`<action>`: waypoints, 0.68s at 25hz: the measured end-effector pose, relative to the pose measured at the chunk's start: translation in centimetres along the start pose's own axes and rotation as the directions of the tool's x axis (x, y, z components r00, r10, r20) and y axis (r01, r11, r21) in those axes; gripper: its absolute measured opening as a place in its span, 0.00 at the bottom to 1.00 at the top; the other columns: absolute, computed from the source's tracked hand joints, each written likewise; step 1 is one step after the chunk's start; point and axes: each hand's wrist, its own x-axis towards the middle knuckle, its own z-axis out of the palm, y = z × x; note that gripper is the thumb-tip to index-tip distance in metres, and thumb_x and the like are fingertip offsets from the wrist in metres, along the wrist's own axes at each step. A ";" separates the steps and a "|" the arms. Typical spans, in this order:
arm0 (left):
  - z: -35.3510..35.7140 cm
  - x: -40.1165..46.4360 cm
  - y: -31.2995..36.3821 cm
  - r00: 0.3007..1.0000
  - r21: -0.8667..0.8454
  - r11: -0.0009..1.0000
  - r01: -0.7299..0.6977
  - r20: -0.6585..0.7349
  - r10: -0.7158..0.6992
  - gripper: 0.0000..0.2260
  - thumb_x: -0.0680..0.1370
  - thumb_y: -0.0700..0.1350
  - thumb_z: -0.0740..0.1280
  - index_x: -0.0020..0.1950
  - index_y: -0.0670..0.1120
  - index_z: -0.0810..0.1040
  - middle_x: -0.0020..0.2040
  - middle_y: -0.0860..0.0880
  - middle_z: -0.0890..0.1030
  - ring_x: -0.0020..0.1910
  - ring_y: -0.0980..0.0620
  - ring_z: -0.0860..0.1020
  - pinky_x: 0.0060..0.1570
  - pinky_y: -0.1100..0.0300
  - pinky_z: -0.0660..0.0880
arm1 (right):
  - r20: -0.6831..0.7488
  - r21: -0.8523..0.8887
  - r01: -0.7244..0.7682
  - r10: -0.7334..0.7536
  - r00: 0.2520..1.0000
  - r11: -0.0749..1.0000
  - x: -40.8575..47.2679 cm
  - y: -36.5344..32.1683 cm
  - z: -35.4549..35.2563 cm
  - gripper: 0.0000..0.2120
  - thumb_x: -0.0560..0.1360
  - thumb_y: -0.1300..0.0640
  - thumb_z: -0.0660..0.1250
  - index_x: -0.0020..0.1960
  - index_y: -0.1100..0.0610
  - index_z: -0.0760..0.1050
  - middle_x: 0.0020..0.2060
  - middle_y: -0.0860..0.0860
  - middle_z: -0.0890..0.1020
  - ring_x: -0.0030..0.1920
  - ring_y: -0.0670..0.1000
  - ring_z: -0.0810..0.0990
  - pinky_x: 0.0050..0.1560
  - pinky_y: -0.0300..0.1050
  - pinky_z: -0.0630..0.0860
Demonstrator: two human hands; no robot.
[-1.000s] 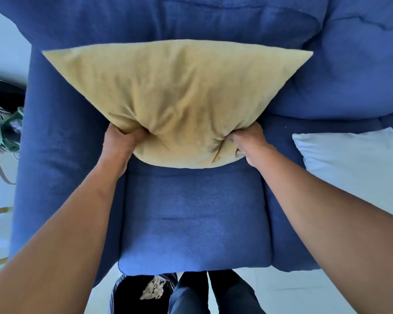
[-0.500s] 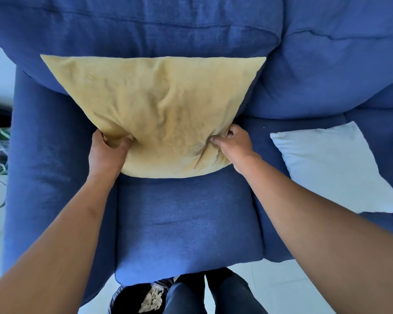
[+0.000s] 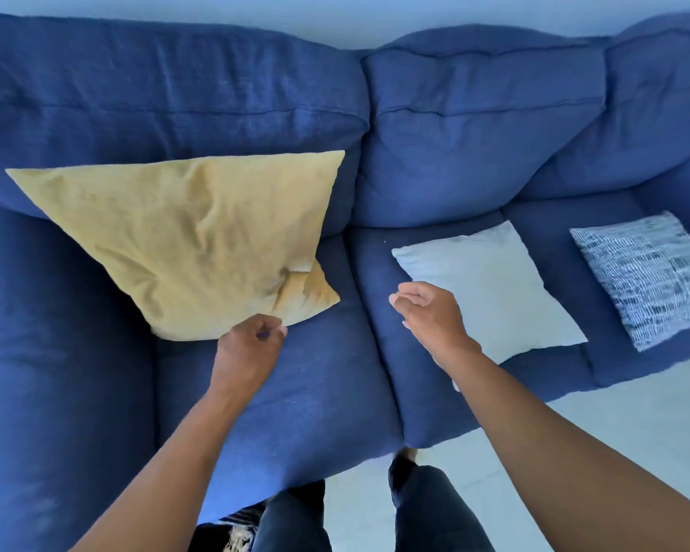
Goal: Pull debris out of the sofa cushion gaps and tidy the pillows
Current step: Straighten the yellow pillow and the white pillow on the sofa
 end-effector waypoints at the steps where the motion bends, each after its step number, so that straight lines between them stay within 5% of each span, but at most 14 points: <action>1: 1.9 -0.4 0.7 0.999 0.004 1.000 -0.002 0.045 0.002 0.03 0.79 0.49 0.69 0.47 0.54 0.82 0.44 0.56 0.83 0.42 0.55 0.80 0.36 0.65 0.73 | -0.012 -0.002 -0.020 0.020 1.000 1.000 0.1 0.9 -1.8 0.12 0.73 0.47 0.72 0.56 0.46 0.80 0.57 0.45 0.84 0.56 0.46 0.83 0.61 0.53 0.81; 3: 6.0 -0.9 2.1 0.991 0.036 0.999 -0.037 0.131 0.032 0.05 0.78 0.48 0.67 0.42 0.52 0.77 0.41 0.57 0.80 0.38 0.52 0.77 0.37 0.62 0.73 | -0.031 -0.004 -0.053 0.053 0.998 0.999 0.9 2.9 -5.4 0.15 0.73 0.48 0.72 0.59 0.50 0.81 0.56 0.46 0.85 0.54 0.47 0.84 0.60 0.53 0.82; 9: 17.9 -1.7 7.5 0.988 0.128 0.991 0.049 0.139 -0.067 0.06 0.79 0.50 0.68 0.55 0.54 0.82 0.50 0.56 0.82 0.49 0.56 0.80 0.34 0.69 0.72 | 0.018 0.040 -0.104 0.103 0.994 0.994 7.8 8.8 -15.9 0.09 0.75 0.51 0.74 0.55 0.49 0.81 0.55 0.47 0.85 0.55 0.47 0.83 0.63 0.55 0.80; 13: 27.7 -2.1 11.8 0.951 0.009 0.960 0.279 0.139 -0.277 0.07 0.76 0.47 0.67 0.42 0.46 0.81 0.34 0.56 0.79 0.34 0.51 0.79 0.32 0.56 0.78 | 0.082 -0.014 -0.088 0.089 0.993 0.996 15.1 11.2 -23.4 0.18 0.76 0.51 0.73 0.64 0.53 0.78 0.60 0.49 0.84 0.58 0.48 0.82 0.61 0.45 0.77; 15: 31.9 -1.2 13.4 0.926 0.035 0.940 0.339 0.162 -0.340 0.11 0.75 0.46 0.65 0.37 0.40 0.70 0.32 0.50 0.70 0.30 0.49 0.69 0.27 0.56 0.69 | 0.090 -0.062 -0.081 0.086 0.992 0.995 18.5 12.2 -25.9 0.21 0.76 0.50 0.73 0.68 0.53 0.76 0.63 0.50 0.82 0.61 0.49 0.81 0.60 0.45 0.76; 17: 34.1 0.3 15.2 0.918 0.038 0.931 0.364 0.153 -0.365 0.12 0.74 0.45 0.64 0.36 0.45 0.63 0.34 0.47 0.66 0.32 0.50 0.65 0.31 0.56 0.63 | 0.106 -0.125 -0.064 0.078 0.991 0.990 21.2 12.6 -27.0 0.26 0.77 0.50 0.72 0.72 0.53 0.72 0.68 0.52 0.78 0.66 0.50 0.78 0.65 0.46 0.74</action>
